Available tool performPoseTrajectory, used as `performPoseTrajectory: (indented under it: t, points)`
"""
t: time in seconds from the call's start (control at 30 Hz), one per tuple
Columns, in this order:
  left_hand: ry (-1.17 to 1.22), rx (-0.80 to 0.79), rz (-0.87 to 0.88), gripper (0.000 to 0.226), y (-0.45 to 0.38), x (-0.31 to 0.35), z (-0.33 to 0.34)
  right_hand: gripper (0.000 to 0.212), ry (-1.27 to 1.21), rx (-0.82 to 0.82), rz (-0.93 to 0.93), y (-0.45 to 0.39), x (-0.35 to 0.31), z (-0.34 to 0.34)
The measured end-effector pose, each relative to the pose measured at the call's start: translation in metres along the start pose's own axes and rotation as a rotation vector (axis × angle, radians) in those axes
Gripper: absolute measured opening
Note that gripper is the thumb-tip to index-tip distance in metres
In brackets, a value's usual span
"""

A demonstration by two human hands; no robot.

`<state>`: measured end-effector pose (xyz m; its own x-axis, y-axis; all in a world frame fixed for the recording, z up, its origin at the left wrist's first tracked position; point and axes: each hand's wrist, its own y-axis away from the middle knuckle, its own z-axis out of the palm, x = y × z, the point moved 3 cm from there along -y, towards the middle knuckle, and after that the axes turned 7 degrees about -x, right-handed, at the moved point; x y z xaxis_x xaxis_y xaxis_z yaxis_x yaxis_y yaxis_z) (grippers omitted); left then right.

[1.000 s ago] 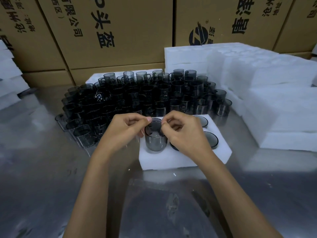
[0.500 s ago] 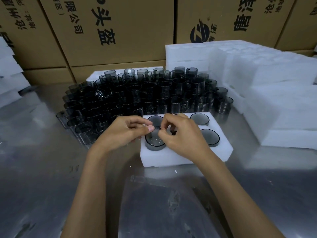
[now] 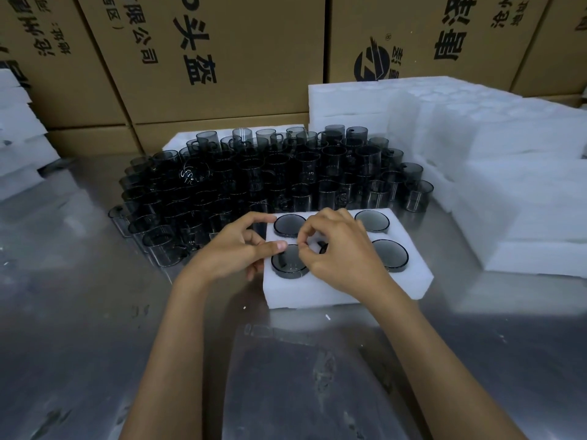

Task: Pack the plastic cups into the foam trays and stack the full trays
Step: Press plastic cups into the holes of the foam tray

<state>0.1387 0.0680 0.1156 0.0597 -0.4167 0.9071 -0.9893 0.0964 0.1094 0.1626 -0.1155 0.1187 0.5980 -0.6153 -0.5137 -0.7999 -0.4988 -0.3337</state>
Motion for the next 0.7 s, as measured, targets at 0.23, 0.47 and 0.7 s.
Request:
performPoseTrajectory:
  t: [0.23,0.47,0.7]
  points:
    - [0.095,0.080,-0.035,0.043,0.005,0.005,0.002,0.016,0.110,0.413,0.372,0.010,0.034,-0.053]
    - [-0.047,0.036,-0.195,0.059,0.005,0.003,0.007,0.050,-0.219,0.014,0.766,0.024,0.103,-0.059]
    - [0.116,0.082,0.023,0.041,0.009,0.017,0.005,0.038,-0.668,0.068,0.646,0.024,0.093,-0.064]
